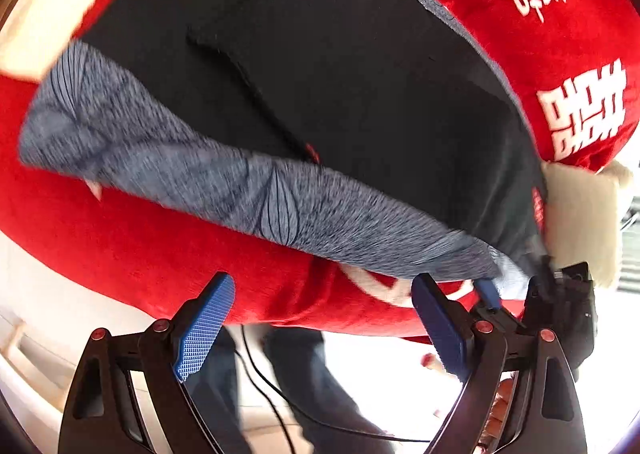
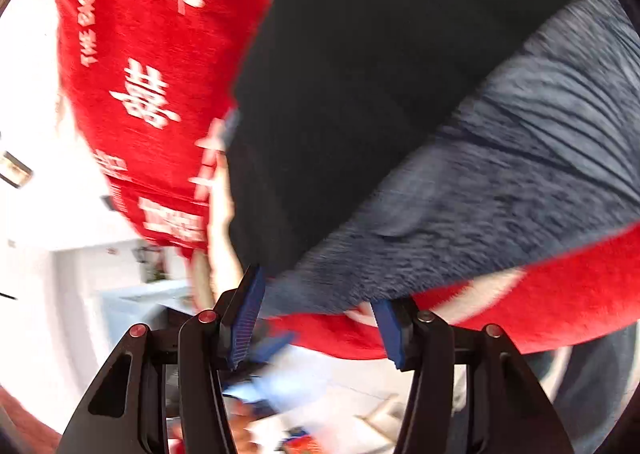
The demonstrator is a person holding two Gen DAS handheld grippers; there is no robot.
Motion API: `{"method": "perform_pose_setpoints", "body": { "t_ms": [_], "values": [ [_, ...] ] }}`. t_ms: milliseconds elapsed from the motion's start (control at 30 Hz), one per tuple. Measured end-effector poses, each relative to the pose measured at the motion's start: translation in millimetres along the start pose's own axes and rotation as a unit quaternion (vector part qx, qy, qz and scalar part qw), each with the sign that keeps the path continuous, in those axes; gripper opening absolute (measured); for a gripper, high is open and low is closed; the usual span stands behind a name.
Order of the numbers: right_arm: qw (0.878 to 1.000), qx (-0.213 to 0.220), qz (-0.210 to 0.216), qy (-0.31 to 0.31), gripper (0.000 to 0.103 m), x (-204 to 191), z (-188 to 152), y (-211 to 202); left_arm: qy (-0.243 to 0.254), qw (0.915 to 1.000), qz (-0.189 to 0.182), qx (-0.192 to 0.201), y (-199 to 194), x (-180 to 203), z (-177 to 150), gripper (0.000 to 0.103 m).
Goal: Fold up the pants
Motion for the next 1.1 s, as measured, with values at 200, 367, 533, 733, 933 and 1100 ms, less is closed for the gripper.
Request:
{"method": "perform_pose_setpoints", "body": {
  "t_ms": [200,367,533,733,933,1100],
  "values": [
    [0.998,0.01,0.06,-0.023,0.058,-56.4,13.5,-21.0,-0.071,0.9936,-0.085,0.018,0.7,9.7,15.1,0.091],
    [0.997,-0.002,0.063,-0.04,0.058,-71.4,15.4,-21.5,-0.118,0.9831,-0.127,0.06,-12.9,1.6,39.0,0.091],
    [0.999,-0.015,0.04,-0.022,0.058,-38.4,9.8,-15.4,-0.127,0.9774,-0.146,0.086,-25.0,-2.8,60.0,0.091],
    [0.998,0.03,0.019,0.056,0.058,25.1,7.9,-32.9,-0.062,0.9892,-0.113,0.069,-30.3,7.7,65.3,0.072],
    [0.981,0.104,0.105,0.125,0.058,44.0,21.4,-58.5,-0.039,0.9947,-0.083,0.048,-25.9,-2.4,65.4,0.047],
    [0.973,0.113,0.079,0.187,0.007,49.2,21.2,-58.9,-0.032,0.997,-0.056,0.042,-32.8,-11.3,66.8,0.022]
  ]
}}
Point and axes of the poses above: each gripper's, at about its wrist camera, not at the fingertips, and y roughly the way its jaws point, x to its right, z to its top, the point moved 7 cm from there along y, roughly the way its jaws point, and after that the axes turned 2 degrees about -x, right-handed, at the moved point
